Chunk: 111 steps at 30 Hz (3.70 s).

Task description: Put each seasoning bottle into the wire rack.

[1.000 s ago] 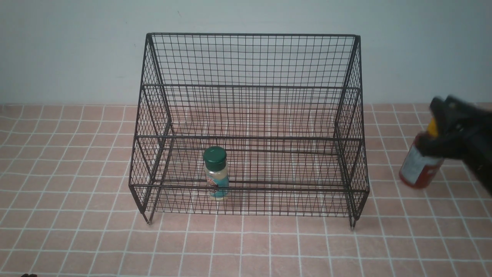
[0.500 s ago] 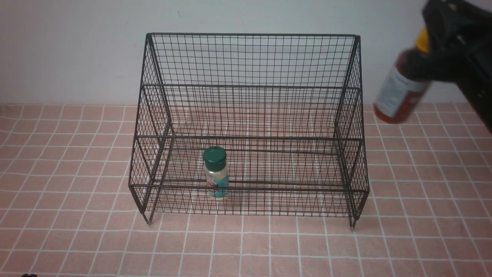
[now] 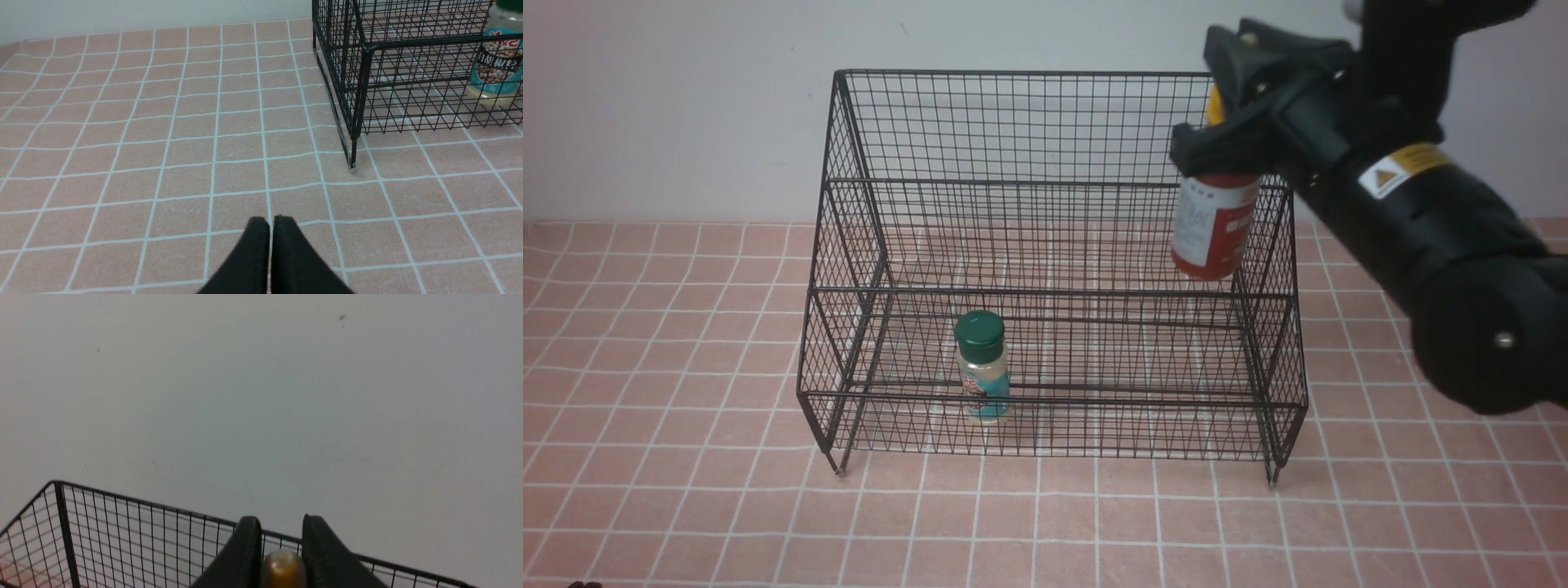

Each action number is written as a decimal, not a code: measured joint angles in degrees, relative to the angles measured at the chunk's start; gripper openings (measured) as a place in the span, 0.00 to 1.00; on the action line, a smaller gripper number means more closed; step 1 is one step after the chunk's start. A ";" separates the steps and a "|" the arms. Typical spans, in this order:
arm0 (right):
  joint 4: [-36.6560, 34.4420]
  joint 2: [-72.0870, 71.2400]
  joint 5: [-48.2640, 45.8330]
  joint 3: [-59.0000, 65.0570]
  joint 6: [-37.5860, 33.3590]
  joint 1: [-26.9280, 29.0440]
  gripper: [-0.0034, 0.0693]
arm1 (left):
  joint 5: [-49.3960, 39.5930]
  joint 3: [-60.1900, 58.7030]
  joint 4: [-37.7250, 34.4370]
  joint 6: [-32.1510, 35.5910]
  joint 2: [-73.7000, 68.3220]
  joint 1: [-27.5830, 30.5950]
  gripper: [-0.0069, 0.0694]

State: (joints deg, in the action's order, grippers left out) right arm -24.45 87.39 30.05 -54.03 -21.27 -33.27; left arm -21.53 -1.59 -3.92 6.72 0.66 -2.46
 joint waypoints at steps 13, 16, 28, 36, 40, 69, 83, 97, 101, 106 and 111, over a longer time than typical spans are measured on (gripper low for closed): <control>-3.72 2.36 -2.02 -0.04 0.60 0.00 0.21 | 0.00 0.00 0.00 0.00 0.00 0.00 0.08; -6.58 2.36 -6.02 -0.06 0.54 0.00 0.21 | -0.05 0.00 0.00 0.00 0.00 0.00 0.08; -15.80 3.94 -14.07 -0.11 0.20 0.06 0.20 | -0.05 0.00 0.00 0.00 0.00 0.00 0.08; -15.92 5.11 -14.32 -0.11 -0.65 0.06 0.20 | -0.05 0.00 0.00 0.00 0.00 0.00 0.08; -14.36 5.11 -12.96 -0.19 -0.65 0.06 0.28 | -0.05 0.00 0.00 0.00 0.00 0.00 0.08; -11.80 -23.78 -24.23 -0.49 -11.84 0.06 0.14 | -0.05 0.00 0.00 0.00 0.00 0.00 0.08; 15.98 -36.02 -42.25 -0.49 17.95 1.74 0.03 | -0.05 0.00 0.00 0.00 0.00 0.00 0.08; 25.89 -56.14 -53.51 10.68 34.62 15.82 0.03 | -0.05 0.00 0.00 0.00 0.00 0.00 0.08; 25.39 -65.65 -52.02 19.50 36.64 23.66 0.03 | -0.05 0.00 0.00 0.00 0.00 0.00 0.08; 21.71 -74.12 -49.18 26.30 36.02 29.18 0.03 | -0.05 0.00 0.00 0.00 0.00 0.00 0.08; 21.13 -79.23 -49.49 28.07 35.60 30.42 0.03 | -0.05 0.00 0.00 0.00 0.00 0.00 0.08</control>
State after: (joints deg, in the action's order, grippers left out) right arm -3.32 8.15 -19.44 -25.96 14.33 -2.85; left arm -21.58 -1.59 -3.92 6.72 0.66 -2.46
